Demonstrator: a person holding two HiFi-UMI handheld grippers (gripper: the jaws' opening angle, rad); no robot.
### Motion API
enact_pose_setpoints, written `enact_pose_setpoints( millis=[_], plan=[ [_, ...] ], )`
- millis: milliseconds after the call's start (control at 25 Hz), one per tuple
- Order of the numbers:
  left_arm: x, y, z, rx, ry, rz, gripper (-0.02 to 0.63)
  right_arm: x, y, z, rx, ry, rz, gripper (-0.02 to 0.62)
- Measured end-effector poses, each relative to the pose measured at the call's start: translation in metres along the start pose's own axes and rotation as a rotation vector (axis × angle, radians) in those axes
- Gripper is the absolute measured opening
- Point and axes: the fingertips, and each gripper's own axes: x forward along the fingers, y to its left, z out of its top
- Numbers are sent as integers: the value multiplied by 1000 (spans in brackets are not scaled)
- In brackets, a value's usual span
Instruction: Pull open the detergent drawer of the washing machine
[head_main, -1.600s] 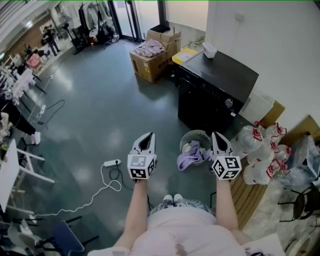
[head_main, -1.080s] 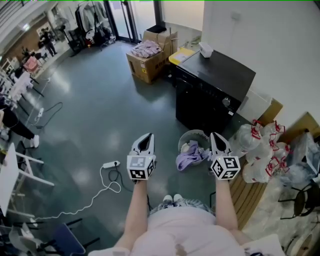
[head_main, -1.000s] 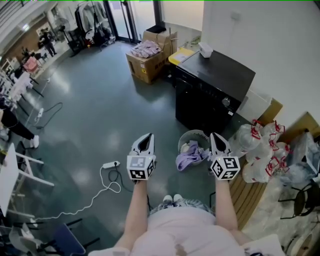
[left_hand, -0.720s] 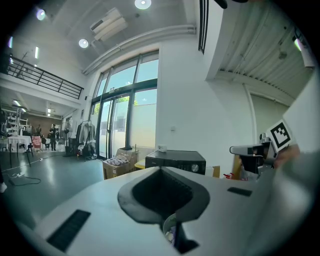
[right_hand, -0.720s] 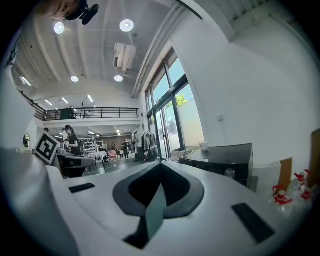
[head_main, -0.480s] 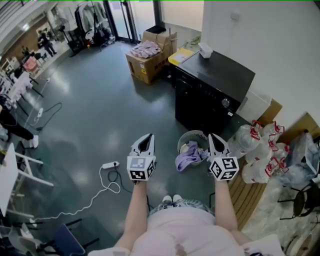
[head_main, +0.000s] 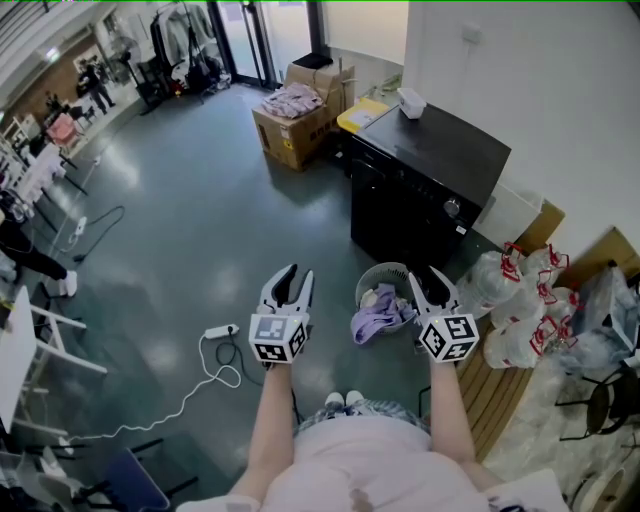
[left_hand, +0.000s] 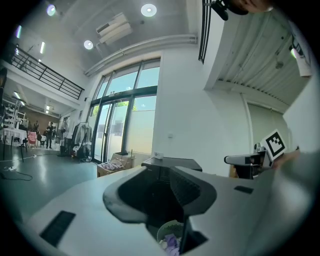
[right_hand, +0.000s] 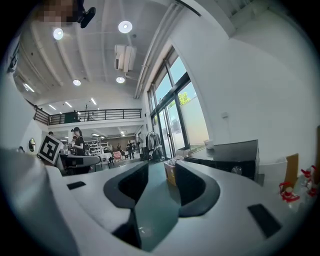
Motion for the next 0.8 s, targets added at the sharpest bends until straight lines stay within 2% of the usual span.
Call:
enact_pose_setpoints(
  millis=[40,160,240,360,800],
  plan=[
    [0,0,-1,-8,-2,-8,153,0,0,0,7,-4,-1,198],
    [0,-1,-4,-26,1,-34,227,0,-1,1,38,-27,-10,304],
    [1,-3,-7,-31,10,-60,272,2,0,1,53,-36,-14,347],
    [2,-4,-10,-33,20,-92,322,6,2,1,64,-35,-17,368],
    [2,15,-10,13,28,-122,328,19,17,-3,51,-44,-47,370]
  ],
)
